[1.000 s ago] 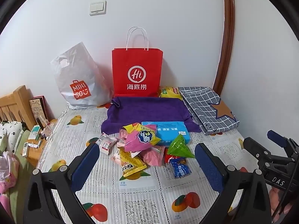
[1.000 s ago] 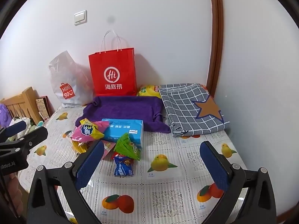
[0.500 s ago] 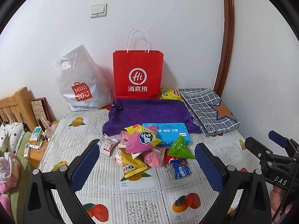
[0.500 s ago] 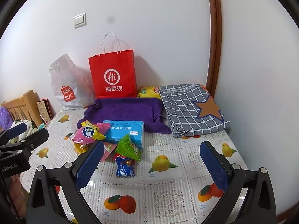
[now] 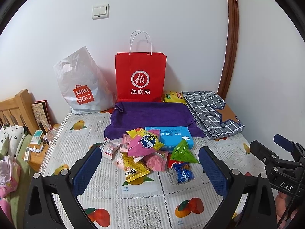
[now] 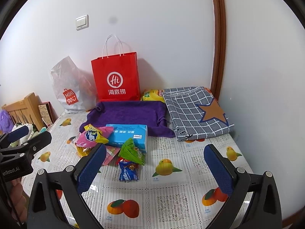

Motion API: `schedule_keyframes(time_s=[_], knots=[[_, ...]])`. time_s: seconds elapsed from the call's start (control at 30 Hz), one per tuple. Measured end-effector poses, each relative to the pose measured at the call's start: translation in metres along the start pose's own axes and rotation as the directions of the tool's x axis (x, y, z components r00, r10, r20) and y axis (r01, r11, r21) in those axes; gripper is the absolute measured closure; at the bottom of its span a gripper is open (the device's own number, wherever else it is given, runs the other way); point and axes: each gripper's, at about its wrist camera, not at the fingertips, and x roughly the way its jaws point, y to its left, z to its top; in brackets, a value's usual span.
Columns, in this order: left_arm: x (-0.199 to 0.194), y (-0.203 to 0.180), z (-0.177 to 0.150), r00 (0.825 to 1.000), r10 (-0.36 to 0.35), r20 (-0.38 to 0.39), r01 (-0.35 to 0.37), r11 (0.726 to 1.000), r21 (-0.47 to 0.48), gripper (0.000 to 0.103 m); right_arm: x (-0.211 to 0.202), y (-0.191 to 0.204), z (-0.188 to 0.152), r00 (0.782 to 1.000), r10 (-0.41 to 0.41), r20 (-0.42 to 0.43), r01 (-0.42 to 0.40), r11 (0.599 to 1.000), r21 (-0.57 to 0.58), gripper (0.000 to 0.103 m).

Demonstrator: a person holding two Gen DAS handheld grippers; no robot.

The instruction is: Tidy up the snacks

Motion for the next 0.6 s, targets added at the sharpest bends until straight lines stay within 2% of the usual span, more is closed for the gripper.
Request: schedule_keyframes(time_s=[0.6], knots=[[-0.0016, -0.0027, -0.0035, 1.0, 0.005, 0.006, -0.005, 1.0, -0.007, 0.001, -0.0018, 0.0046, -0.002, 1.0, 0.001, 0.003, -0.001, 1.0, -0.009, 0.001]])
